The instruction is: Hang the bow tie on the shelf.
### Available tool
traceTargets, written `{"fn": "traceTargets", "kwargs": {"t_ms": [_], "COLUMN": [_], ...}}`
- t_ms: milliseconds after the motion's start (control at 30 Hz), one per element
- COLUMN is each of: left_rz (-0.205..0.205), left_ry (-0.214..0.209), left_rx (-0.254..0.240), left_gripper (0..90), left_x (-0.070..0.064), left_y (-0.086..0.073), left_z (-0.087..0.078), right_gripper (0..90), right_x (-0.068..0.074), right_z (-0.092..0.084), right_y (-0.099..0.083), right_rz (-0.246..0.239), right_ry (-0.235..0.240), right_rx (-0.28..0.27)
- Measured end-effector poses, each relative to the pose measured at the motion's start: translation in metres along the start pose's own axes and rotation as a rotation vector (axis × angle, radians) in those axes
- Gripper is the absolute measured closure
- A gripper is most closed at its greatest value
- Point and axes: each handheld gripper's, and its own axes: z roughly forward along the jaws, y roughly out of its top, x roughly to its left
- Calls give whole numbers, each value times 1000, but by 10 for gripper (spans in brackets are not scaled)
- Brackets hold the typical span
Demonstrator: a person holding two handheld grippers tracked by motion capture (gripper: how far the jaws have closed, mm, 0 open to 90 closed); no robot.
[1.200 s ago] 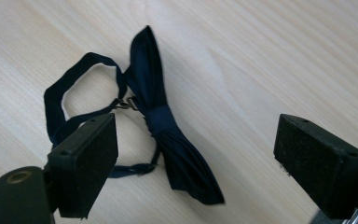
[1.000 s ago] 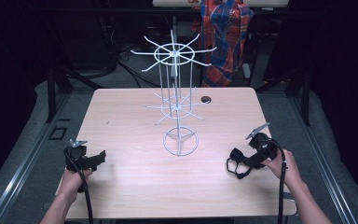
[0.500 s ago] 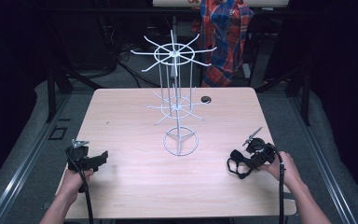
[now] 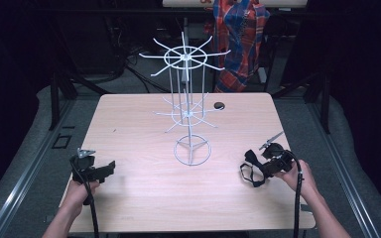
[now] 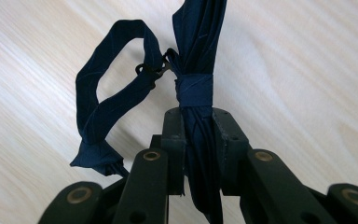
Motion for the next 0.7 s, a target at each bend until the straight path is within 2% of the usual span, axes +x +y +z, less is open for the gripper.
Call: {"fn": "traceTargets", "kwargs": {"t_ms": [200, 267, 600, 700], "left_rz": [-8, -2, 20, 33], "left_ry": [7, 6, 5, 6], "left_rx": [-13, -11, -2, 0], "left_gripper": [159, 159, 160, 159], "left_x": [3, 3, 0, -2], "left_y": [-2, -2, -3, -2], "left_z": [-4, -4, -3, -2], "right_gripper": [769, 769, 767, 767], "right_x": [4, 5, 9, 10], "right_z": [-9, -11, -21, -23], "right_y": [8, 9, 16, 17], "right_rz": [13, 8, 55, 53], "right_ry": [10, 16, 48, 34], "right_rx": [-64, -66, -155, -165]}}
